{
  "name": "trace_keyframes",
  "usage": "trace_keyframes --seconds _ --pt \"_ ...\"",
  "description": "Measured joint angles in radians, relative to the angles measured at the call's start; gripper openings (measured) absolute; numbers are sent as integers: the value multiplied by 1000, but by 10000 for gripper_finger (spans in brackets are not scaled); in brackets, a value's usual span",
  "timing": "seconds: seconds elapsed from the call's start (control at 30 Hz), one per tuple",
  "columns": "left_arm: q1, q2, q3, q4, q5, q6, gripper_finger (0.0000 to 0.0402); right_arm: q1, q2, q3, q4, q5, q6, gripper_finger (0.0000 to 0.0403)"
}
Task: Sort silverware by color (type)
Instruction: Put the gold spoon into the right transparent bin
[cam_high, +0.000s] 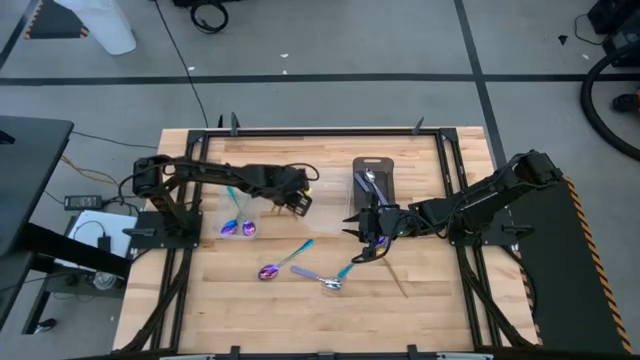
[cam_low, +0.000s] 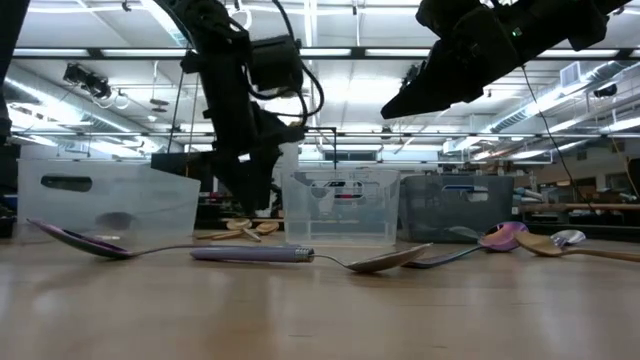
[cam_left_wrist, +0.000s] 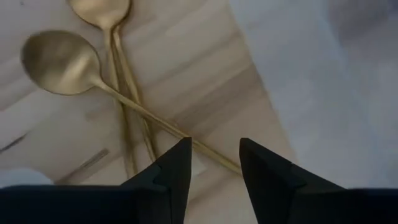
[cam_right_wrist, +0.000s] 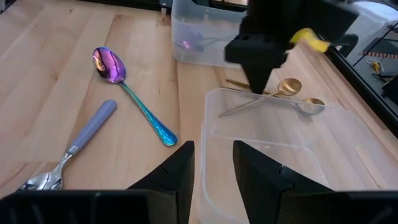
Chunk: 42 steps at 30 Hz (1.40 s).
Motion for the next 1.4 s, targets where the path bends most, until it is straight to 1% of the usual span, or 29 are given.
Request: trace_keyframes --seconds 0.2,0.27,0.43,0.67,0.8,1.17,1.33,1.4 --pt "1 70 1 -1 -8 -10 141 0 0 0 0 -6 0 121" --pt "2 88 1 10 14 -20 141 0 0 0 0 -7 0 121" --pt "2 99 1 7 13 -12 141 0 0 0 0 -7 0 121" --pt "2 99 0 9 15 48 139 0 0 0 0 -7 0 121" --pt "1 98 0 5 15 51 115 0 0 0 0 -7 0 121" --pt "-6 93 0 -21 27 50 9 0 0 0 -14 -7 7 121" --pt "-10 91 2 -24 27 31 7 0 0 0 -19 -7 7 121" --pt "-12 93 18 -53 40 26 5 0 0 0 -19 -7 7 121"
